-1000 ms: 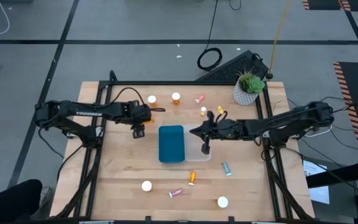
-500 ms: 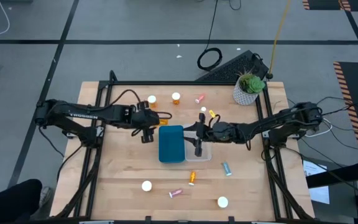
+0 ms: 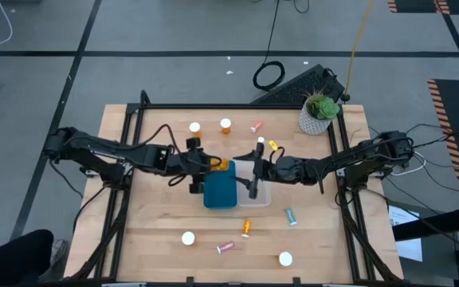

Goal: Pick and place medicine bottles into bin by pill shape (circle, oval)
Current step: Put the large orange pill bottle into the blue transparent bin

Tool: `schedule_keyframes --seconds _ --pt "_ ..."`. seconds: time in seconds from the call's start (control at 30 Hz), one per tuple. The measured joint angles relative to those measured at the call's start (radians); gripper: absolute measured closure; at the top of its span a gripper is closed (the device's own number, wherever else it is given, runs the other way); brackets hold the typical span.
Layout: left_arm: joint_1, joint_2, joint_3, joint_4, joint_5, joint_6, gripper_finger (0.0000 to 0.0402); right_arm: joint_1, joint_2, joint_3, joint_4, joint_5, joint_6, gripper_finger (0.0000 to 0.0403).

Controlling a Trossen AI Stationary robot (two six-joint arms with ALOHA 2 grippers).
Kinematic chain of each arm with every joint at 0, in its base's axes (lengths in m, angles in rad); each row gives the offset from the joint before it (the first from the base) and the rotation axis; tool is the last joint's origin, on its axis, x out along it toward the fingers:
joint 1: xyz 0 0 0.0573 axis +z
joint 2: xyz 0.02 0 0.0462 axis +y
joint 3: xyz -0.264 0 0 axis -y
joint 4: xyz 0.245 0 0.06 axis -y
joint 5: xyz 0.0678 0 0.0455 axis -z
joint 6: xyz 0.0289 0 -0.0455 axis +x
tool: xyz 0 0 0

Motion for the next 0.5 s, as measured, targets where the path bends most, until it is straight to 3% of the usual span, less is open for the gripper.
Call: schedule_keyframes --seconds 0.5 --pt "-0.016 0.052 0.0 0.113 -0.013 0.066 0.0183 -0.002 0.0 0.0 -0.003 -0.007 0.014 0.0094"
